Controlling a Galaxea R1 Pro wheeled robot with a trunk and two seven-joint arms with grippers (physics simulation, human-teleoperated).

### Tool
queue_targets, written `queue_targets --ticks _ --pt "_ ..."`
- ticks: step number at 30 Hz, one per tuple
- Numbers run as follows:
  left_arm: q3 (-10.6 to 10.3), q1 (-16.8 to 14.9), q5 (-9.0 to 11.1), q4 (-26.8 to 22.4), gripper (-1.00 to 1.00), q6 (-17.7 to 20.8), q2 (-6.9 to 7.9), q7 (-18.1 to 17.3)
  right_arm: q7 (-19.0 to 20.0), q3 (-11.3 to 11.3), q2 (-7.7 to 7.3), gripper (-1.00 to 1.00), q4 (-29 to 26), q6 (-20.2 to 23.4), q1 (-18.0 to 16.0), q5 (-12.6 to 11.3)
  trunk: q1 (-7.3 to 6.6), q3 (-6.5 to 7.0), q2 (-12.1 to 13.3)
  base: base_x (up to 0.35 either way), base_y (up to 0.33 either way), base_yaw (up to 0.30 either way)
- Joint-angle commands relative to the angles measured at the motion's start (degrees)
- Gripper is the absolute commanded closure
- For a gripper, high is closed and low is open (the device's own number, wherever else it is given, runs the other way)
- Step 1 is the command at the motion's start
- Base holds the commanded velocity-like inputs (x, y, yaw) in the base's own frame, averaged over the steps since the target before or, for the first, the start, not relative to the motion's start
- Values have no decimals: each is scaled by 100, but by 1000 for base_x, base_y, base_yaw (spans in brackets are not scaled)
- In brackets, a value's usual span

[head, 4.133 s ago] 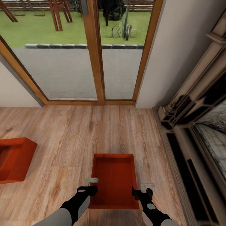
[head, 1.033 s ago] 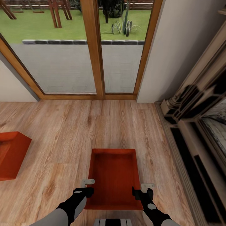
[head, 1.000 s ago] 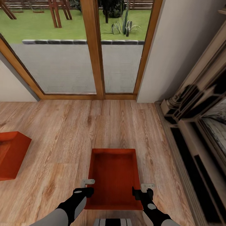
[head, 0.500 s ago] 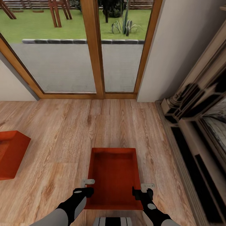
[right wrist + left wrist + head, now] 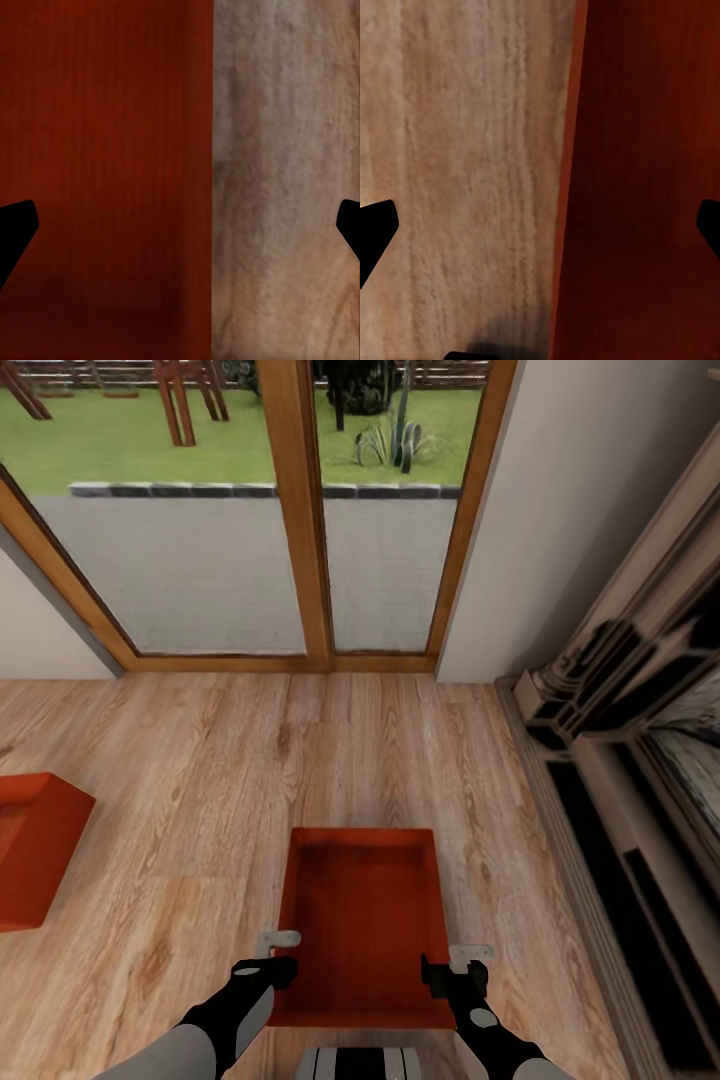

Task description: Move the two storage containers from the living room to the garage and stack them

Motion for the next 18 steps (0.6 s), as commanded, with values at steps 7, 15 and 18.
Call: queue_targets --ticks 7,15,18 --pt "-49 0 58 -18 -100 31 3 37 -20 -42 5 -100 5 -17 -3 60 154 -129 -283 0 0 0" --pt "-49 0 58 -21 -100 31 3 37 -20 -42 -2 -100 5 -17 -3 60 241 -201 -444 0 0 0" --pt "-49 0 58 -21 -100 31 6 37 -20 -42 1 -100 5 -17 -3 60 241 -201 -444 0 0 0"
